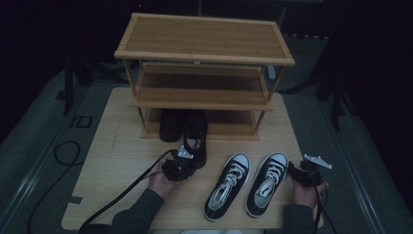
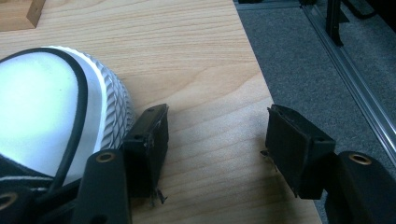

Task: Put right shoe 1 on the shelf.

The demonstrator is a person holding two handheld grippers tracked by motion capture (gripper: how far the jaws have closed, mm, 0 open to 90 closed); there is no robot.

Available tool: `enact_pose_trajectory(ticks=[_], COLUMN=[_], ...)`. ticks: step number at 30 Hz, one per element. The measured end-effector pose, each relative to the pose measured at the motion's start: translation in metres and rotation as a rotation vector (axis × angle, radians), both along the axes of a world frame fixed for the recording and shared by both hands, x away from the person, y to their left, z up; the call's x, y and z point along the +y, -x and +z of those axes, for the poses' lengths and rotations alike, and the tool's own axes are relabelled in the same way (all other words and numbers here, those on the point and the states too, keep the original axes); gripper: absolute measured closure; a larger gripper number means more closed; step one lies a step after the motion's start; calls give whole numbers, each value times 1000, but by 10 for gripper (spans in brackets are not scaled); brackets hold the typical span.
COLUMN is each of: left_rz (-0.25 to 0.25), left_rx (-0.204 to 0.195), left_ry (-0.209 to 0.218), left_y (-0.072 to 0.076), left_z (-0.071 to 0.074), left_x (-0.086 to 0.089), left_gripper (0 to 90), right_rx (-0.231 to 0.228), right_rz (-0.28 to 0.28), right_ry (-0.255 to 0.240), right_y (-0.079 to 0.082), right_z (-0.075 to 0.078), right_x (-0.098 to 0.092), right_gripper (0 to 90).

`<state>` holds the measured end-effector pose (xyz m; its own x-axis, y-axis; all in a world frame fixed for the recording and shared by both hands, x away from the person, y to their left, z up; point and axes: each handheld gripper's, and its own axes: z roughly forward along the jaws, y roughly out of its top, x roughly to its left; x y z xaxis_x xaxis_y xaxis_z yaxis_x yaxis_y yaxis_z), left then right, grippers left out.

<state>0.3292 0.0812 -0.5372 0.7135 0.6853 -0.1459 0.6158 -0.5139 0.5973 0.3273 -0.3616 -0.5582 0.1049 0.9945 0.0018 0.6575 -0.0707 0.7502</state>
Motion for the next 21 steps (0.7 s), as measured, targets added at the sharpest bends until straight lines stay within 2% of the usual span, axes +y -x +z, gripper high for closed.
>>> enact_pose_trajectory(ticks=[5,9,15,16,19,21], left_rz=[8,47,73,72,76,75], left_rx=[-17,-30,-50,-50,-42,-45], left_ry=[-11,2,18,8,26,21], left_y=[-4,-10,-19,-21,-25,-24], left_z=[4,8,18,19,18,17], left_x=[-3,-1,2,2,1,-1], left_gripper=[896,896,895,896,896,896], right_rx=[-1,0,0,0,0,0], right_rz=[0,0,1,1,1,1], right_ry=[0,-1,-1,-1,-1,-1], right_y=[0,0,0,0,0,0], right_z=[0,0,0,0,0,0], right_x=[0,0,0,0,0,0], right_gripper=[389,389,389,389,389,389])
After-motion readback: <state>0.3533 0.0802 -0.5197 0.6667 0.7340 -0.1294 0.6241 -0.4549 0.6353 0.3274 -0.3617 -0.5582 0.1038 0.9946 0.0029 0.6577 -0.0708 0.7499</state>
